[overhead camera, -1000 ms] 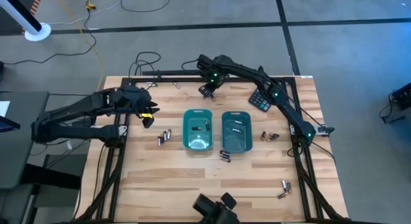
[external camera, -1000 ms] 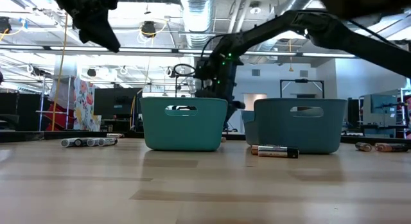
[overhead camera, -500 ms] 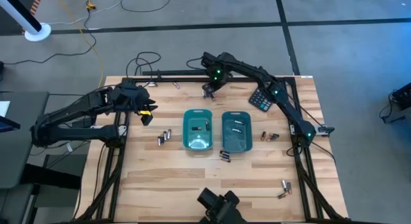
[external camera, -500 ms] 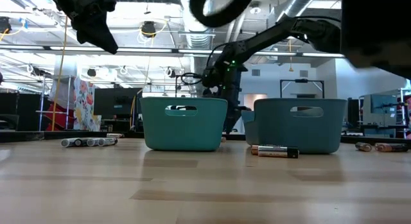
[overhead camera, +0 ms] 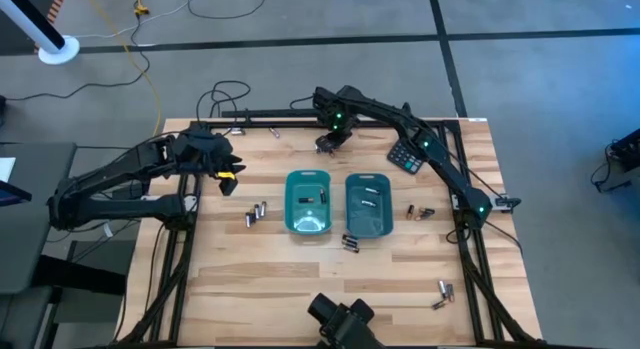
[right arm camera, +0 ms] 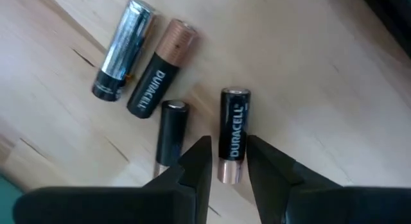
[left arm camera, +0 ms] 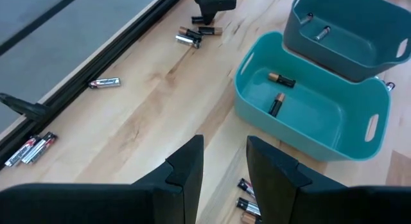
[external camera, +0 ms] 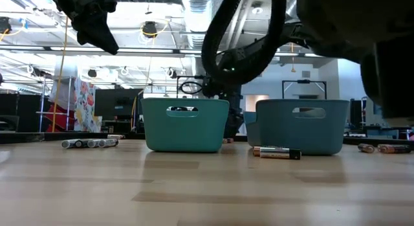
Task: Sort batteries
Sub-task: Put the black battery into the green bin
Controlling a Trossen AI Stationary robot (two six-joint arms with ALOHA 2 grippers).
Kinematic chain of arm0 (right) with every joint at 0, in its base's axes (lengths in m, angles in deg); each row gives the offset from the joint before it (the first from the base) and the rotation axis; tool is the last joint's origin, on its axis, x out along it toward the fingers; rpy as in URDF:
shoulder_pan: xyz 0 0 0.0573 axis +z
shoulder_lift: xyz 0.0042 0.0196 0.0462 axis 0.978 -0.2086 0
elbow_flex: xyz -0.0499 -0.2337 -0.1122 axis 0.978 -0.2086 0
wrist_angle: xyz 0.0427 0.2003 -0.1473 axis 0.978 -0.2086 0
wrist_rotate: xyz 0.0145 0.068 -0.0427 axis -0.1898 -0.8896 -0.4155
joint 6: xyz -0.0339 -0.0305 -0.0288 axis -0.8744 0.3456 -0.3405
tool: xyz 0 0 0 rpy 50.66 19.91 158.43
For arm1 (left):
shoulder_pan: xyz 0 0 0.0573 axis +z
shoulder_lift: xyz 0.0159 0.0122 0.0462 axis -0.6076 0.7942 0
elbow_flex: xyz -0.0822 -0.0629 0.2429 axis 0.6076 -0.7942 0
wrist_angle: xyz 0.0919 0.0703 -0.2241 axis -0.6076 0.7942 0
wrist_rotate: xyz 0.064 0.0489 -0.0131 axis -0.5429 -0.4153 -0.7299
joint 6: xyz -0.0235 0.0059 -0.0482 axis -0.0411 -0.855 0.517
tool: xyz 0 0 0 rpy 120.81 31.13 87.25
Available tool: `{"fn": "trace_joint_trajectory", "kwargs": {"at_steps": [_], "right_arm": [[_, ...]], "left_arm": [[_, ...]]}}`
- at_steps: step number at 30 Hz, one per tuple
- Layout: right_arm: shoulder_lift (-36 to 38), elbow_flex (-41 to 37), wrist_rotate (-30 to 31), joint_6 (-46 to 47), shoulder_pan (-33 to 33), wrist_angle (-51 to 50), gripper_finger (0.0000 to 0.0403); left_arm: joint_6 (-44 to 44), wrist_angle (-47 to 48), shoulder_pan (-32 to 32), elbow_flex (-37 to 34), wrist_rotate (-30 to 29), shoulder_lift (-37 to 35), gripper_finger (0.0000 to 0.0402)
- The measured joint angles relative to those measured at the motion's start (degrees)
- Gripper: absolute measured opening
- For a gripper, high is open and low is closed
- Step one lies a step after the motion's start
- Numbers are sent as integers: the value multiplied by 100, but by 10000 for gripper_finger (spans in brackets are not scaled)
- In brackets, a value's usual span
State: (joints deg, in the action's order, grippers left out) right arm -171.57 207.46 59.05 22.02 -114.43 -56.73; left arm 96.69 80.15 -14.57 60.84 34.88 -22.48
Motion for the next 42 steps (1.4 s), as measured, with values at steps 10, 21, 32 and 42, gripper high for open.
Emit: {"fn": "trace_joint_trajectory", "kwargs": {"at_steps": [10, 21, 32, 42], "right_arm": [[0, 9, 1, -352, -2, -289, 25], [159, -16, 30, -641, 64, -966, 6], [603, -20, 49, -312, 90, -1087, 23], [510, -9, 47, 548, -15, -577, 105]], "left_arm": [[38, -37, -2, 0, 2, 0, 114], [93, -39, -2, 0, 4, 4, 114], [99, -44, -2, 0, 4, 7, 114], [83, -42, -2, 0, 4, 7, 114]]}}
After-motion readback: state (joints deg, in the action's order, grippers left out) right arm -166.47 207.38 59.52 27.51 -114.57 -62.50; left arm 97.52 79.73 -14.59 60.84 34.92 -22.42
